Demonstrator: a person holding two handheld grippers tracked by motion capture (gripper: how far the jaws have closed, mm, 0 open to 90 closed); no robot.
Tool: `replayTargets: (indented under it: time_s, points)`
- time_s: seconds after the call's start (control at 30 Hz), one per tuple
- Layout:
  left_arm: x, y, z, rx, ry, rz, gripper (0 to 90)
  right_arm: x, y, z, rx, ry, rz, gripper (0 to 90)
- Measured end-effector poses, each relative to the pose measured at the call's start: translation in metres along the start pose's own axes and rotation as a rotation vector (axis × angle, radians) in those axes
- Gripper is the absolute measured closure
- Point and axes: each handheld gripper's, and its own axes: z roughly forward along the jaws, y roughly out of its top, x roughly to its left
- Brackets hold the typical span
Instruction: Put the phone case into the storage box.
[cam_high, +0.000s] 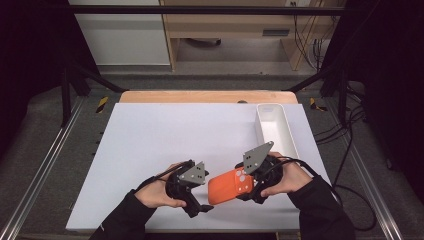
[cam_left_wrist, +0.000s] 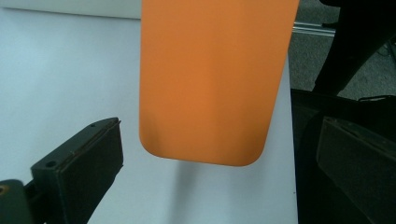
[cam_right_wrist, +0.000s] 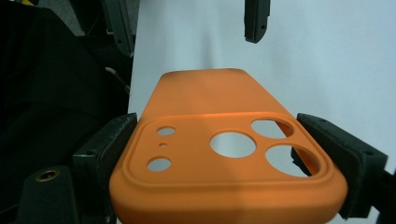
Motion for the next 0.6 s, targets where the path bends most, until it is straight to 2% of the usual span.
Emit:
replayTargets:
  time_s: [0.2, 0.43, 0.6]
  points:
    - [0.0, 0.001, 0.007, 0.03, -0.006, 0.013, 0.0, 0.001, 0.008, 0.0, 0.023, 0.001, -0.007, 16.0]
    - [0.0, 0.009, 0.012, 0.103, -0.004, 0.04, 0.0, 0.0, 0.016, 0.001, 0.05, 0.004, -0.009, 16.0]
    - [0.005, 0.015, 0.016, 0.147, 0.005, 0.045, 0.0, 0.0, 0.017, 0.003, 0.064, 0.005, -0.006, 16.0]
